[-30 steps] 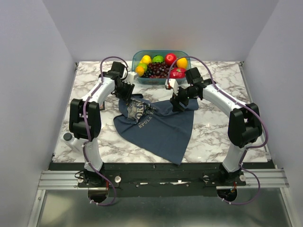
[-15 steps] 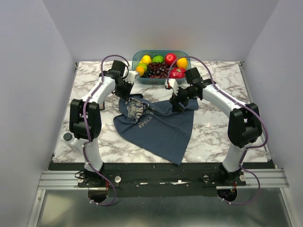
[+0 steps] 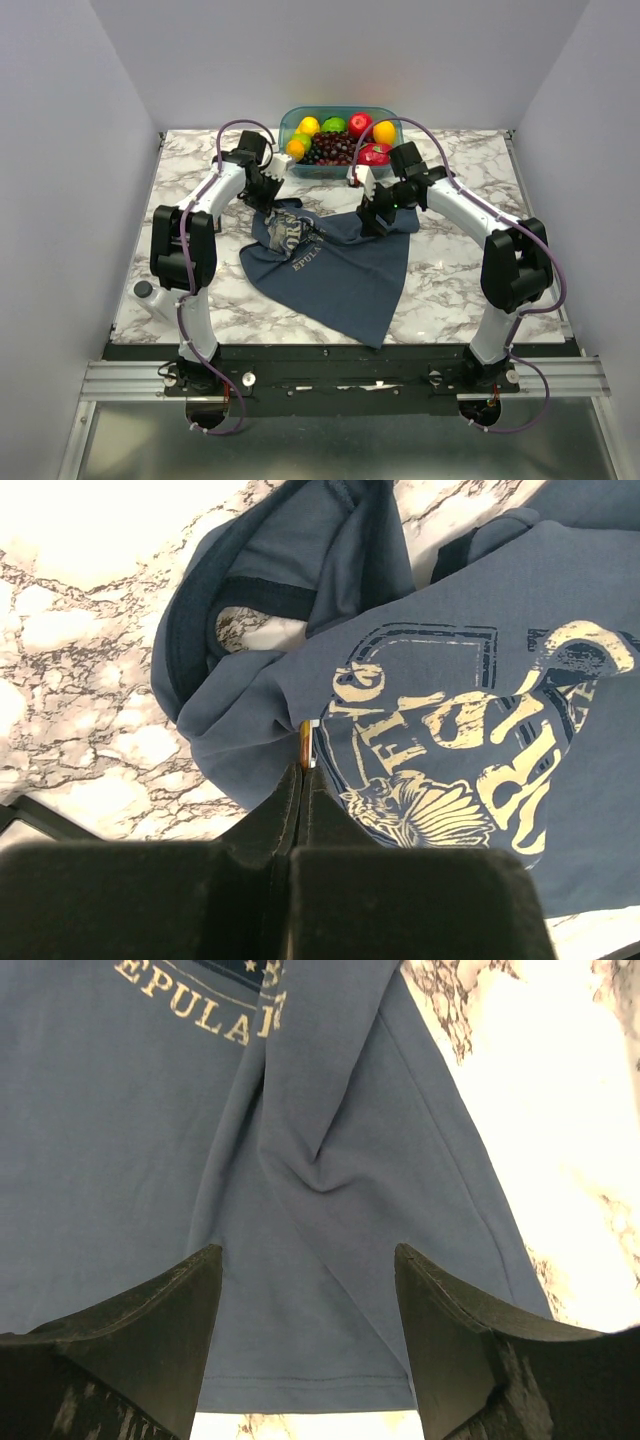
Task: Remove the brooch from the garment
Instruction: Pick up the brooch from the flattened clothing.
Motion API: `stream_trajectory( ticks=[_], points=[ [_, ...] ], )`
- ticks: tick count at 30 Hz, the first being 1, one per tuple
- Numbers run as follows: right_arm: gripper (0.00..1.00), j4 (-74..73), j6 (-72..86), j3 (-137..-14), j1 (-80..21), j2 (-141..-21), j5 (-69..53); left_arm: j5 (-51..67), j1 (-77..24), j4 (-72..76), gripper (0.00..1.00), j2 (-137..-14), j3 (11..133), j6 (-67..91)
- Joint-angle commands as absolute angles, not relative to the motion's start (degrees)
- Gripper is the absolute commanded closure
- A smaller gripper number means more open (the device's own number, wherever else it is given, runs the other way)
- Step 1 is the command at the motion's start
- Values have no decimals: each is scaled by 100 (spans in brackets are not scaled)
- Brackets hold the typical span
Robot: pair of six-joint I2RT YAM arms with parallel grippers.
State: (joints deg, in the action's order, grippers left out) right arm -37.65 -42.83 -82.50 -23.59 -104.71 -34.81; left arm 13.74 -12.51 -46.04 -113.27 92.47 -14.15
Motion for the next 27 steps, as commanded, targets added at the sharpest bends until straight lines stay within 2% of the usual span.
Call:
stream_trajectory(
  ticks=[1,3,5,10,13,16,24,27],
  points=[
    [23,-3806,-4096,-8499,-2399,-10310,-3726,1055,-1274,-4605,89,-11390,9396,-1529],
    [23,-3806,-4087,-8499,-2408,-10318,-3744,1063,-1274,-4605,77,-11460,9378,-1503],
    [23,-3806,-4087,-8499,-2408,-10327,-3735,1125,-1274,-4606,74,-11513,9369,-1459],
    [23,-3815,-4096,-8490,-2408,-10309,-3709,1134,-1309,-4588,78,-11558,9360,-1441],
    [23,-3814,-4087,-8464,-2408,-10275,-3709,1222,-1310,-4649,87,-11514,9439,-1441],
    [23,-3823,-4078,-8438,-2408,-10266,-3726,1327,-1301,-4728,89,-11330,9492,-1450],
    [23,-3841,-4008,-8543,-2435,-10397,-3806,1494,-1301,-4737,86,-10986,9246,-1389],
    [23,-3850,-3999,-8622,-2470,-10441,-3814,1494,-1301,-4702,81,-11065,9255,-1318]
  ],
)
